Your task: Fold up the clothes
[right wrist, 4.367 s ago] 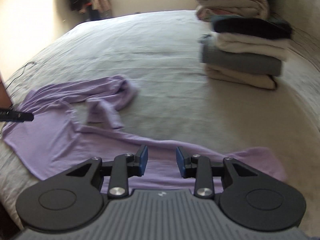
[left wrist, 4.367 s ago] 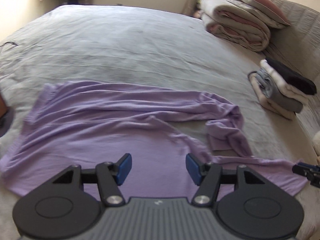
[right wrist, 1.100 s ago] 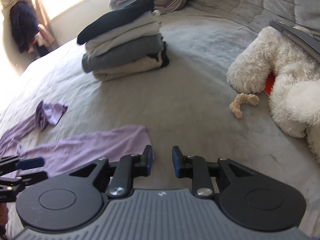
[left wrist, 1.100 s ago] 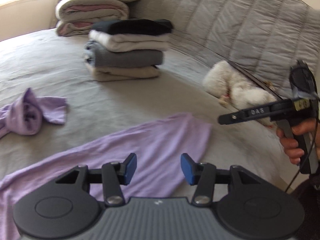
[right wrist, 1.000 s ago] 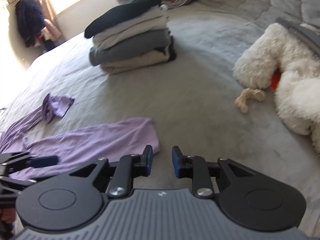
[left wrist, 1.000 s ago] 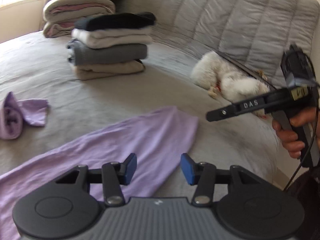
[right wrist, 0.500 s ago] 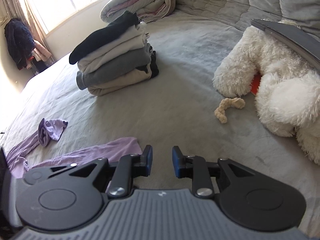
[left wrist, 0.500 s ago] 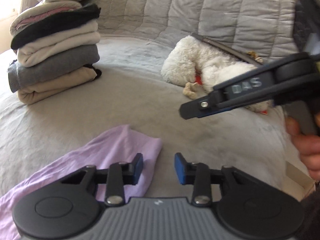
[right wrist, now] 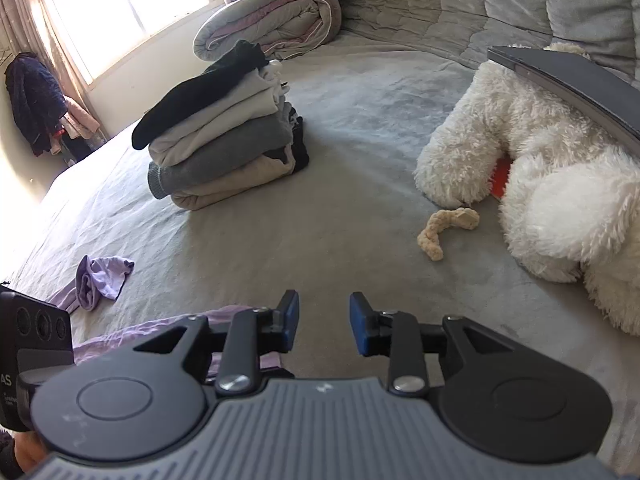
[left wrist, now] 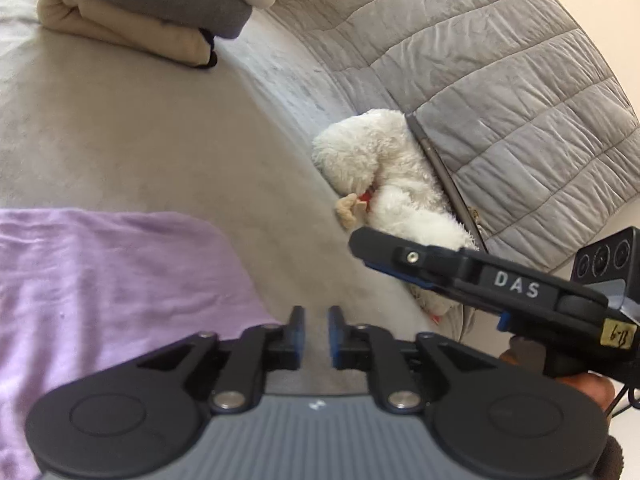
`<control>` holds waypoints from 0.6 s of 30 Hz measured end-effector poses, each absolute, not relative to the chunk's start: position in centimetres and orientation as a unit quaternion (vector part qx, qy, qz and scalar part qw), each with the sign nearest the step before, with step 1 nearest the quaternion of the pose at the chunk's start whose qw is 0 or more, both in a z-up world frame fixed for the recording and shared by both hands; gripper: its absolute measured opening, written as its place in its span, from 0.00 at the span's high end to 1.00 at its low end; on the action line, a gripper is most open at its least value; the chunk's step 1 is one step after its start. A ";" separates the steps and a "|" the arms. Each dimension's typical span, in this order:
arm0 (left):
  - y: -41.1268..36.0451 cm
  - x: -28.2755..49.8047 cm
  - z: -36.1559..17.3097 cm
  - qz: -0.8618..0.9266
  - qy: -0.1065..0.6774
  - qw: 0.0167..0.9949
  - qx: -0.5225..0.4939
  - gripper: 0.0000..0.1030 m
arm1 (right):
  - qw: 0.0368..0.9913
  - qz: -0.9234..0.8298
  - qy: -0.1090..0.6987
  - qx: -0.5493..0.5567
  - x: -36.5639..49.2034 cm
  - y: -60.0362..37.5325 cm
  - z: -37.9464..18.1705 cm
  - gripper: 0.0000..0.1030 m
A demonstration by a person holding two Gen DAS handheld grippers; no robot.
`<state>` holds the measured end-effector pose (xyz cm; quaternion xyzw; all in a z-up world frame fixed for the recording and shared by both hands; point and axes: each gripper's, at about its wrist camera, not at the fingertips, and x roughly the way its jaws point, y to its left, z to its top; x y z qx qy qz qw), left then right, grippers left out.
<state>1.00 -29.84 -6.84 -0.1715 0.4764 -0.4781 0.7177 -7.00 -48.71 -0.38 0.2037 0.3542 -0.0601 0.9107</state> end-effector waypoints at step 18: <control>-19.9 -0.1 -3.2 -0.380 0.396 0.833 -0.072 0.56 | 0.915 -0.039 0.362 0.175 -6.1 -45.8 -0.4 0.65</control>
